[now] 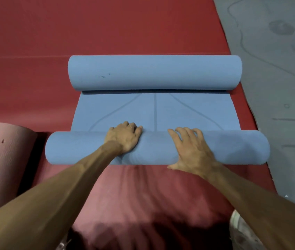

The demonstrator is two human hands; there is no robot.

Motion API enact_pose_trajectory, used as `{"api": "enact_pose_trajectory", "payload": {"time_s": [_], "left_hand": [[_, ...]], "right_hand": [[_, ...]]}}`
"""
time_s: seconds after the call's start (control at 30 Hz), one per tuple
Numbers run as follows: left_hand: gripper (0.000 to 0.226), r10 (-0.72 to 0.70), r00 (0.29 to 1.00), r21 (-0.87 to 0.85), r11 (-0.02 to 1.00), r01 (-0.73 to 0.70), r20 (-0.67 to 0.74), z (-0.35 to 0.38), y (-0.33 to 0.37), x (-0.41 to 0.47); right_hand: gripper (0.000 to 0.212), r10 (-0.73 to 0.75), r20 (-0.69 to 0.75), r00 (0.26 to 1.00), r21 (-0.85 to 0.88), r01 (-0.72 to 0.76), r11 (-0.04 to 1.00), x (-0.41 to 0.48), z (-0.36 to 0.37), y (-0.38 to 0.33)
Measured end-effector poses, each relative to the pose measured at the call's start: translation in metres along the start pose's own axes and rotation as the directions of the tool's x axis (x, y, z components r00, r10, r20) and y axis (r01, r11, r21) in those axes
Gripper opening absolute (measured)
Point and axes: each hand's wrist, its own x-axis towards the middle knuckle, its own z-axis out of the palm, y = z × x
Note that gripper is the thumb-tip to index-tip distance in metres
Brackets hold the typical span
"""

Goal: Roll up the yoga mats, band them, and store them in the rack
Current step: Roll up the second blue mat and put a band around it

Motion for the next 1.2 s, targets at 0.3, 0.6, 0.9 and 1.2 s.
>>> {"api": "enact_pose_trajectory", "payload": {"time_s": [0.3,0.6,0.9,1.2], "left_hand": [[0.043,0.08,0.992,0.038,0.996,-0.076,-0.102,0.002,-0.004,-0.024],[0.055,0.064,0.998,-0.045,0.997,-0.064,-0.007,0.004,-0.018,-0.073],[0.061,0.069,0.988,-0.036,0.997,-0.064,0.142,0.022,-0.024,-0.108],[0.09,0.101,0.995,0.074,0.992,-0.1,-0.012,0.039,-0.026,-0.106]], "right_hand": [[0.106,-0.044,0.372,0.927,0.14,-0.01,0.99,0.034,-0.032,0.013],[0.109,-0.048,0.718,0.694,0.313,-0.261,0.913,0.042,-0.049,0.014],[0.106,-0.103,0.832,0.545,0.304,-0.293,0.906,0.021,-0.056,0.001],[0.108,-0.167,0.727,0.666,0.331,-0.127,0.935,0.014,-0.046,0.004]]}}
